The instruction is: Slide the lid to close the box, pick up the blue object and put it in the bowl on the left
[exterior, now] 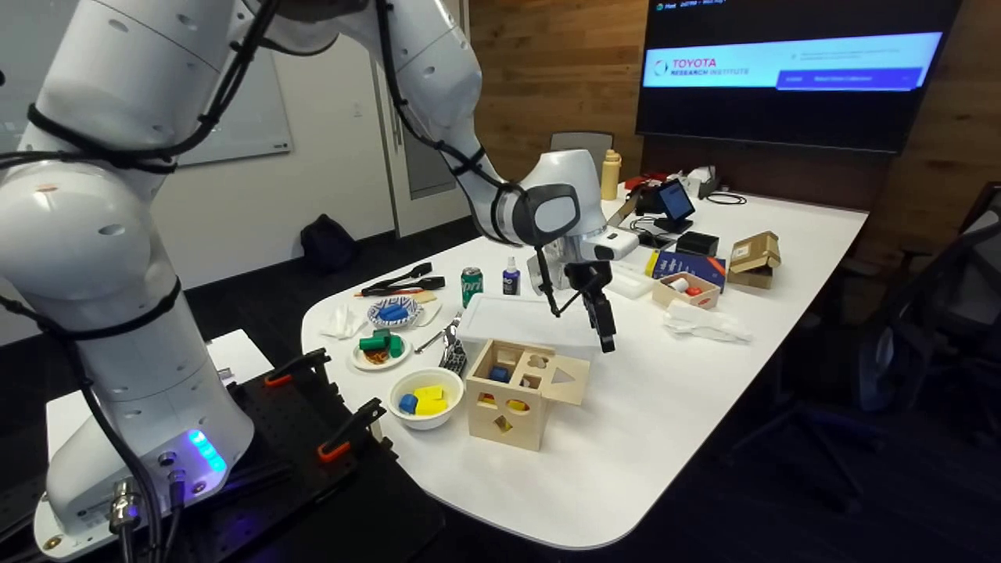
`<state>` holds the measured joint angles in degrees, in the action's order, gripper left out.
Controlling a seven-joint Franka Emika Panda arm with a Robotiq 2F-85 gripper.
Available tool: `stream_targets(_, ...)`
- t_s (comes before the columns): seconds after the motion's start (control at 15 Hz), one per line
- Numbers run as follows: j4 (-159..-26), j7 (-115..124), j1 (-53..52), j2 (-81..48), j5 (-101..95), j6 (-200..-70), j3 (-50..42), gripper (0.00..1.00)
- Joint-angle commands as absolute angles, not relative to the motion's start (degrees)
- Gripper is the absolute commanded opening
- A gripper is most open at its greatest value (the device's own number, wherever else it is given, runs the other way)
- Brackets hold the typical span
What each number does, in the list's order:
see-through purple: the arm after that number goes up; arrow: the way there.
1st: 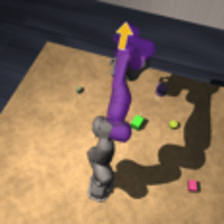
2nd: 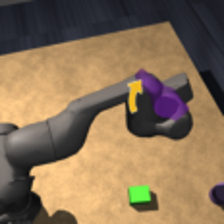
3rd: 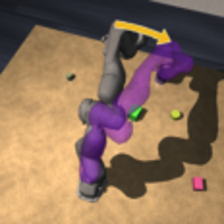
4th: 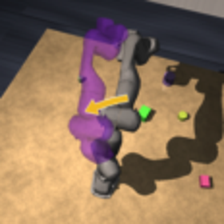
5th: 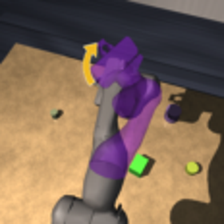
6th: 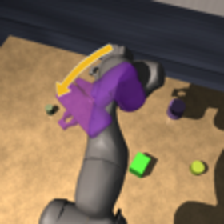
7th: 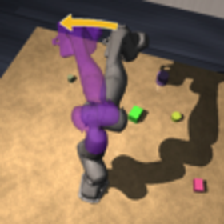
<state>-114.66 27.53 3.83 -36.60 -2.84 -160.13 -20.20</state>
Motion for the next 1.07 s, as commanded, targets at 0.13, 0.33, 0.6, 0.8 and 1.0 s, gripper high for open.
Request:
stream_targets(0.13, -107.4, 34.0, 1.8, -45.8, 1.4, -159.2, -24.7, 1.0)
stream_targets(0.33, -106.0, 35.7, 1.9, -48.4, 2.8, -157.2, -25.4, 1.0)
stream_targets(0.6, -105.6, 34.6, 4.2, -48.3, 4.7, -151.6, -23.4, 1.0)
stream_targets(0.8, -106.5, 32.9, 6.1, -45.7, 6.7, -145.5, -20.9, 1.0)
stream_targets(1.0, -107.4, 32.8, 7.0, -44.0, 7.5, -140.0, -19.4, 1.0)
